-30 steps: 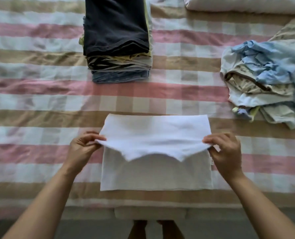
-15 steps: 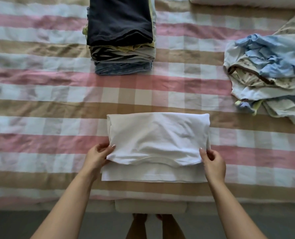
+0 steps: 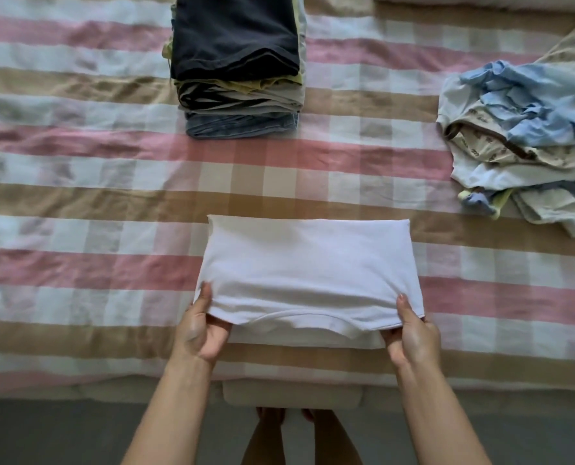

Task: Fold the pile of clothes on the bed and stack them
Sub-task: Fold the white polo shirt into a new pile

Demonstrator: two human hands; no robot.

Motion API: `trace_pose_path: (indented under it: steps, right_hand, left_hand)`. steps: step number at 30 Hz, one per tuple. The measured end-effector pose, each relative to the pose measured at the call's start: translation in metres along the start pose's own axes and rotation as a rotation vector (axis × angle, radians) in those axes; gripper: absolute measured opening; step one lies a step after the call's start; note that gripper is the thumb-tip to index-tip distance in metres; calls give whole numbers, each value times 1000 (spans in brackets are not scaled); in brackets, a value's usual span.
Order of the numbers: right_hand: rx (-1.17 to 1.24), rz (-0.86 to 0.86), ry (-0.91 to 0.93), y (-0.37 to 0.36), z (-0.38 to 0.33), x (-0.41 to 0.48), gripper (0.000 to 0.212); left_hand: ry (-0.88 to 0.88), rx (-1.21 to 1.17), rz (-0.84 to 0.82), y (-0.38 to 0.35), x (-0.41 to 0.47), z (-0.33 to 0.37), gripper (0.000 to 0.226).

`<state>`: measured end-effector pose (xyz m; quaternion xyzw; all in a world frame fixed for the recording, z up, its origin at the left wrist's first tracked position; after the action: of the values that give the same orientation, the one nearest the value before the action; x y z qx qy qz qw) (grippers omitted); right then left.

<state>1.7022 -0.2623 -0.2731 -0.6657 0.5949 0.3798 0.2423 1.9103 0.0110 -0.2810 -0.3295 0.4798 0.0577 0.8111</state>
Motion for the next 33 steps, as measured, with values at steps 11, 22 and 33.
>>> trace_pose_path:
  steps: [11,22,33]
  right_hand:
    - [-547,278,570,17,-38,-17,31]
    - [-1586,2,1170,-124,-35,16,61]
    - [-1419,148,1027,-54,-48,3,70]
  left_hand:
    - [-852,1042,535,19,-52,66,25]
    - [-911,2376,-269,-100,51,-55,63]
    - [-941,2325,-538,-149,-1,-139,53]
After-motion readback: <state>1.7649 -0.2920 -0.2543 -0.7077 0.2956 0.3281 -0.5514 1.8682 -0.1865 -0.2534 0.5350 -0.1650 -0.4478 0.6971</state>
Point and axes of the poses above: each hand's wrist, its own x-axis towards the middle knuckle, its own y-axis out of the back of the hand, z = x × y, the point moved 10 cm from there along x, towards the middle knuckle, and after that the axes turned 6 degrees about -x, right-handed, at the moved point
